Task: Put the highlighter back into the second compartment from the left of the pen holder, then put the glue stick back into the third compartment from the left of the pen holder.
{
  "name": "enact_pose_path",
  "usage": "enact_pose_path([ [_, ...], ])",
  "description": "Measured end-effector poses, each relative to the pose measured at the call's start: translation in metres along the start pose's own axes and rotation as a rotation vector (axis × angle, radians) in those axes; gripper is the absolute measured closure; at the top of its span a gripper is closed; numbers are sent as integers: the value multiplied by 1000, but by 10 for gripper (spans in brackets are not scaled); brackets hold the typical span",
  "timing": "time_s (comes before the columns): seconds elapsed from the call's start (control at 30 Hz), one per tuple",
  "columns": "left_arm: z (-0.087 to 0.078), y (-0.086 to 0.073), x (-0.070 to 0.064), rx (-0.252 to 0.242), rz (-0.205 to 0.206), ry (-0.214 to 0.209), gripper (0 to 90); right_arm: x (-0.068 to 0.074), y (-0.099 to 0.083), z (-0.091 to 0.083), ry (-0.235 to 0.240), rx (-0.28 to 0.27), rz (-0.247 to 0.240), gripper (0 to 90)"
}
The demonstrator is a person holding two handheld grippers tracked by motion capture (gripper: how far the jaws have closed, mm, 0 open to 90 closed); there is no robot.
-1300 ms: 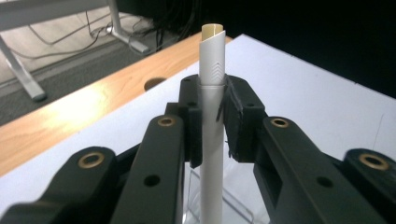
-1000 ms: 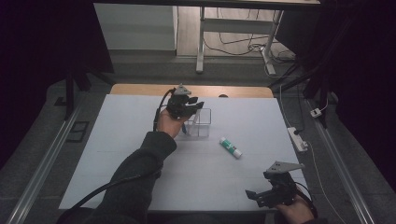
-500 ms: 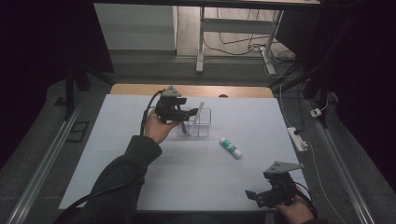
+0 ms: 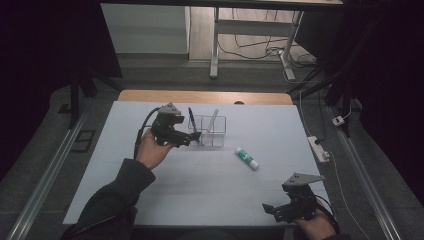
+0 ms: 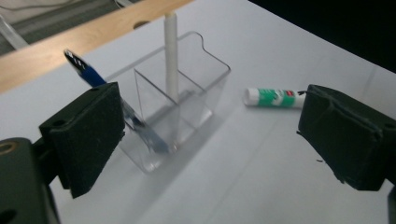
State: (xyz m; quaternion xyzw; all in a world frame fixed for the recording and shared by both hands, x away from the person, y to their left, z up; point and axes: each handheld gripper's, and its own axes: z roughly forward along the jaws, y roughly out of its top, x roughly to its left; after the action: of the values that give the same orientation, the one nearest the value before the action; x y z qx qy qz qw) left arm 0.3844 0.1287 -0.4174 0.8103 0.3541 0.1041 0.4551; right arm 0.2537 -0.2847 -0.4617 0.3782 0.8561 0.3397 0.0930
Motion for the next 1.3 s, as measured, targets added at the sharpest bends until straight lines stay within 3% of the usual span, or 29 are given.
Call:
enact_pose_path([
  [0.17, -20, -18, -5, 8, -47, -45, 3, 0, 0, 0, -5, 0, -1, 0],
  [0.33, -43, -40, -13, -13, -67, -56, 0, 1, 0, 0, -7, 0, 0, 0],
  [0.43, -56, -54, -16, 2, -70, -56, 0, 1, 0, 0, -10, -1, -1, 0],
  [0.63, -82, -88, -24, 28, -81, -26, 0, 1, 0, 0, -12, -1, 0, 0],
  [0.93, -120, -144, -36, 56, -159, 25, 0, 1, 0, -1, -15, -5, 2, 0],
  [1.17, -141, -171, -39, 75, -190, 91, 0, 1, 0, -2, -22, -16, 8, 0],
  [1.3, -147, -178, -37, 86, -201, 118, 0, 3, 1, -2, -27, -16, 0, 0],
])
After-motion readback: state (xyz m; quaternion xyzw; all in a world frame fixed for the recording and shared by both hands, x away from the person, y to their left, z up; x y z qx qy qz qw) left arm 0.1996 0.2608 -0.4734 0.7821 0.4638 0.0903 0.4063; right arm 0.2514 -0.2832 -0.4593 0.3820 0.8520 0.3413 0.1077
